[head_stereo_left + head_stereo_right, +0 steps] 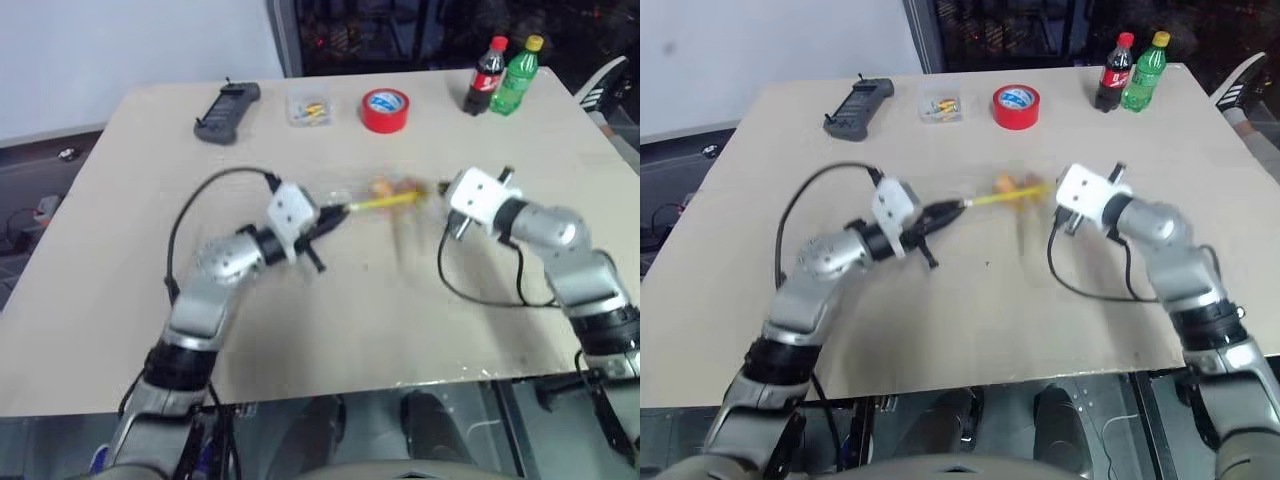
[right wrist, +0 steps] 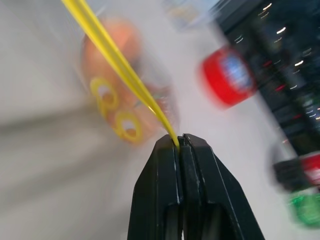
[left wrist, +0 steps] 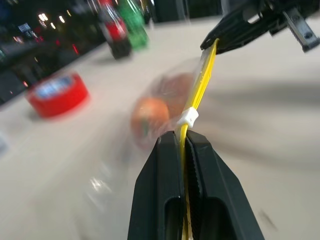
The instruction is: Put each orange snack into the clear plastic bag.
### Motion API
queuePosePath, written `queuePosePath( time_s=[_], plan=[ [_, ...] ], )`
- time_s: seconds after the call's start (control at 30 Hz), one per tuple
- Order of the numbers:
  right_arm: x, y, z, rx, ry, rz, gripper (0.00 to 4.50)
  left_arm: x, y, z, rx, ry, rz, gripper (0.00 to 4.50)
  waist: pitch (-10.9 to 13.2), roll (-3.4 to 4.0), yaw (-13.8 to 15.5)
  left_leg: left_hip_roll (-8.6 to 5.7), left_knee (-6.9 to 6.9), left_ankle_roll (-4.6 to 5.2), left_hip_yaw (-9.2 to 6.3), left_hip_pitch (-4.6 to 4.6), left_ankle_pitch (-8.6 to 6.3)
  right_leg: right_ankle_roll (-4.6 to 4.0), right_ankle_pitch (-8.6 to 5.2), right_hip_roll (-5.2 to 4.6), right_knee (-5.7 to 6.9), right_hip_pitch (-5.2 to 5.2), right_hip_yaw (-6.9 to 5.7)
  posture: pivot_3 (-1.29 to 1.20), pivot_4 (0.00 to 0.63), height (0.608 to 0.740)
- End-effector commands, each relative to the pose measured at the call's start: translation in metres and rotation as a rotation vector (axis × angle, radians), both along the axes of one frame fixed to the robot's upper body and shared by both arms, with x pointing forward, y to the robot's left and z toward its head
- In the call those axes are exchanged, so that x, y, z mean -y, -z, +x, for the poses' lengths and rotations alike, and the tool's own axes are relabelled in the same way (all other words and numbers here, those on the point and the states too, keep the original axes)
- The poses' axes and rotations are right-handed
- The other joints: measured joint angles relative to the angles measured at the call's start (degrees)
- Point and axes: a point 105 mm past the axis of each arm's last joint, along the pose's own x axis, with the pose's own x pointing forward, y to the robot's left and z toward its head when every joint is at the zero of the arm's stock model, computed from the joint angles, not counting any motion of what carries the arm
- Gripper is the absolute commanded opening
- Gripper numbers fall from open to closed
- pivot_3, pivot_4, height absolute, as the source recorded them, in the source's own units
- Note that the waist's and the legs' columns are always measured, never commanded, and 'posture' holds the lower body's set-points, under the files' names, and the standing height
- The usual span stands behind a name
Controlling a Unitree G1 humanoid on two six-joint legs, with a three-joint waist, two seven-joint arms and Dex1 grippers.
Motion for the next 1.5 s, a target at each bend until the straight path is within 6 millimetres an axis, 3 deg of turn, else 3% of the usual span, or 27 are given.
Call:
queuePosePath(
  time_s=[0.03, 0.1, 0.17, 0.3, 0.43, 0.6, 0.73, 0.87, 1.3, 1.5],
  plan=[
    [0.018, 0.006, -0.013, 0.006, 0.048, -0.088, 0.97, -0.006, -0.008, -0.012, 0.109, -0.016, 0.031, 0.0, 0.0, 0.02, 0.61, 0.0, 0.04, 0.05, 0.0, 0.06, -0.03, 0.0, 0.0, 0.01, 0.03, 0.07, -0.01, 0.0, 0.15, 0.74],
    [0.024, 0.014, -0.023, -0.006, 0.046, -0.119, 2.04, -0.008, -0.003, -0.014, 0.12, -0.022, 0.049, 0.0, 0.0, 0.02, 1.12, 0.01, 0.13, 0.23, 0.03, 0.13, -0.13, 0.01, 0.0, 0.03, 0.05, 0.14, -0.01, 0.0, 0.15, 0.74],
    [0.023, 0.006, -0.033, 0.006, 0.03, -0.064, 2.99, -0.012, -0.002, -0.013, 0.143, -0.036, 0.074, 0.0, 0.0, 0.02, 1.16, 0.02, 0.18, 0.23, 0.03, 0.21, -0.13, 0.03, -0.01, 0.04, 0.05, 0.31, -0.03, 0.0, 0.15, 0.74],
    [0.001, -0.017, -0.052, 0.058, -0.112, -0.025, 2.99, -0.016, -0.007, -0.009, 0.187, -0.054, 0.092, 0.0, 0.0, 0.02, 0.97, 0.04, 0.2, 0.24, 0.06, 0.27, -0.13, 0.05, -0.01, 0.03, 0.03, 0.37, 0.01, 0.0, 0.15, 0.74],
    [-0.064, -0.034, -0.066, 0.158, -0.331, -0.018, 2.99, -0.014, -0.011, -0.008, 0.219, -0.043, 0.117, 0.0, 0.0, 0.02, 0.67, 0.1, 0.18, 0.23, 0.02, 0.27, -0.13, 0.04, -0.01, 0.11, 0.02, 0.36, -0.07, 0.0, 0.15, 0.74],
    [-0.121, -0.036, -0.063, 0.187, -0.479, -0.006, 2.99, -0.01, -0.013, -0.007, 0.223, -0.033, 0.12, 0.0, 0.0, 0.0, 0.92, 0.17, 0.16, 0.22, -0.01, 0.27, -0.13, 0.03, -0.01, 0.17, -0.03, 0.37, -0.11, 0.0, 0.15, 0.74],
    [-0.144, -0.041, -0.054, 0.222, -0.517, -0.017, 2.99, -0.009, -0.014, -0.008, 0.22, -0.026, 0.123, 0.0, 0.0, -0.01, 1.1, 0.05, 0.19, -0.01, -0.13, 0.2, 0.01, 0.02, 0.0, 0.08, -0.05, 0.36, -0.17, 0.0, 0.15, 0.74],
    [-0.149, -0.041, -0.048, 0.243, -0.525, -0.036, 1.97, -0.01, -0.016, -0.009, 0.223, -0.031, 0.123, 0.0, 0.0, 0.0, 0.97, 0.05, 0.15, -0.03, -0.23, 0.19, 0.01, 0.01, 0.0, 0.1, -0.02, 0.33, -0.24, 0.0, 0.15, 0.74],
    [-0.141, -0.04, -0.037, 0.236, -0.473, -0.053, 1.97, -0.012, -0.015, -0.012, 0.225, -0.037, 0.121, 0.0, 0.0, 0.0, 0.88, 0.05, 0.14, -0.03, -0.24, 0.19, 0.01, 0.01, 0.0, 0.11, 0.03, 0.31, -0.24, 0.0, 0.15, 0.74],
    [-0.139, -0.039, -0.038, 0.224, -0.474, -0.061, 0.03, -0.012, -0.016, -0.011, 0.23, -0.038, 0.124, 0.0, 0.0, 0.0, 0.88, 0.05, 0.14, -0.02, -0.24, 0.2, 0.0, 0.01, 0.0, 0.12, 0.03, 0.31, -0.24, 0.0, 0.15, 0.74]
  ],
)
